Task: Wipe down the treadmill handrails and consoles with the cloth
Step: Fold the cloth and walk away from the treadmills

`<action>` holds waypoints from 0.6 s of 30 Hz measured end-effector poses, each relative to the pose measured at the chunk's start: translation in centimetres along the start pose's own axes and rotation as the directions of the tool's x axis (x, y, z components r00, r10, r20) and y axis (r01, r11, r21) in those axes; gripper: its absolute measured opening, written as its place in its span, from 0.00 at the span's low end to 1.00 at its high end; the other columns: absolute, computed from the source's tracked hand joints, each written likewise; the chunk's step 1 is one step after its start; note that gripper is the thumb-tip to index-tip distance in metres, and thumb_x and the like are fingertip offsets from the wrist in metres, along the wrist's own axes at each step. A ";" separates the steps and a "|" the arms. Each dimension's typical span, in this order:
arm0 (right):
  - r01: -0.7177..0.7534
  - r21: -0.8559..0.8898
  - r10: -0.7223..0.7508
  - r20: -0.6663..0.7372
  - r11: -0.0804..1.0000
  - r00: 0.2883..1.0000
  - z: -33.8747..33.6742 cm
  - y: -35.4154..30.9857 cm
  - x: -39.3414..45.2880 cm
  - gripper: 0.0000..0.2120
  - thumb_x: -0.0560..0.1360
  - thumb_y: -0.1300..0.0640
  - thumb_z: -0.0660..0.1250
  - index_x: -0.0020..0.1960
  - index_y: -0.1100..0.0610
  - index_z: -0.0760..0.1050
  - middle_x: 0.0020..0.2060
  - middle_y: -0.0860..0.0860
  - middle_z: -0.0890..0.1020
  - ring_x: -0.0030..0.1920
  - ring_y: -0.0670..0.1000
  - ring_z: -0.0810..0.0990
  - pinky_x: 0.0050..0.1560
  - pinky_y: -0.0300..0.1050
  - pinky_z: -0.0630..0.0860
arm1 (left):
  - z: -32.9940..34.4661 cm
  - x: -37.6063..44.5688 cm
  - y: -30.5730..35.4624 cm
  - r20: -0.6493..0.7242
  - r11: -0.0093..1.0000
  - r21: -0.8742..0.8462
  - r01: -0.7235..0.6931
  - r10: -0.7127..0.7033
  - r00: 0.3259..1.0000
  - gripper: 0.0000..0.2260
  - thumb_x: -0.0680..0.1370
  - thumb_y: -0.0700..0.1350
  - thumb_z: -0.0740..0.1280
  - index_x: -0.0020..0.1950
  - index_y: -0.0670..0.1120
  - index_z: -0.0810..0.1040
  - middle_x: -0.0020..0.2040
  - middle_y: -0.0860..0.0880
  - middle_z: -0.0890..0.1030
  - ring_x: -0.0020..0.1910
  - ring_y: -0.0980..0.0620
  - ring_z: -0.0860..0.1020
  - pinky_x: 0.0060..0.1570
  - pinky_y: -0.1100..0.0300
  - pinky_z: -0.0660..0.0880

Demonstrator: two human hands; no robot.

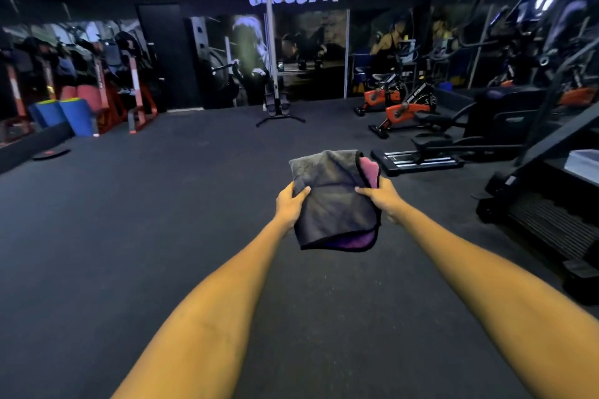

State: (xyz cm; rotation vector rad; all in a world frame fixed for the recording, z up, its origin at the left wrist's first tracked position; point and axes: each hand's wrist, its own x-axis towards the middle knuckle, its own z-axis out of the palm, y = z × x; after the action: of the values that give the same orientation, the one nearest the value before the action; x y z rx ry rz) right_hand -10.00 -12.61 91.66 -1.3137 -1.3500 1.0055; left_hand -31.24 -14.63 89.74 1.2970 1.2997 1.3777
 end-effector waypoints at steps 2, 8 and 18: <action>-0.005 0.004 0.005 -0.031 1.000 0.999 -1.0 1.1 3.5 0.18 0.71 0.64 0.71 0.60 0.61 0.75 0.53 0.56 0.80 0.53 0.55 0.78 0.57 0.50 0.75 | 1.9 3.6 -0.6 0.030 1.000 -0.009 -0.010 0.010 1.000 0.07 0.79 0.42 0.65 0.56 0.47 0.77 0.53 0.50 0.80 0.54 0.50 0.79 0.56 0.54 0.76; -0.029 -0.016 0.027 -0.134 0.999 0.991 -3.9 3.5 13.4 0.19 0.71 0.64 0.71 0.62 0.63 0.74 0.56 0.57 0.79 0.56 0.56 0.78 0.58 0.49 0.74 | 7.6 15.4 -3.1 0.130 0.999 -0.032 -0.011 0.015 0.991 0.10 0.79 0.43 0.65 0.60 0.44 0.77 0.56 0.48 0.80 0.55 0.49 0.79 0.57 0.53 0.76; -0.109 0.008 0.103 -0.394 0.994 0.913 -13.8 5.2 27.6 0.19 0.73 0.64 0.70 0.63 0.63 0.73 0.56 0.57 0.79 0.56 0.55 0.77 0.53 0.46 0.74 | 22.3 33.9 -2.9 0.435 0.999 -0.047 -0.013 0.032 0.900 0.13 0.79 0.41 0.65 0.63 0.42 0.75 0.56 0.49 0.78 0.54 0.51 0.77 0.54 0.58 0.74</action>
State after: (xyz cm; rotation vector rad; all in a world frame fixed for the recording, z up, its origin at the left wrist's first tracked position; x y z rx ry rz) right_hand 5.87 14.41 91.72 -1.5186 -0.9880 0.7492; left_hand -13.89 22.20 90.23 1.4900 0.9442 1.0404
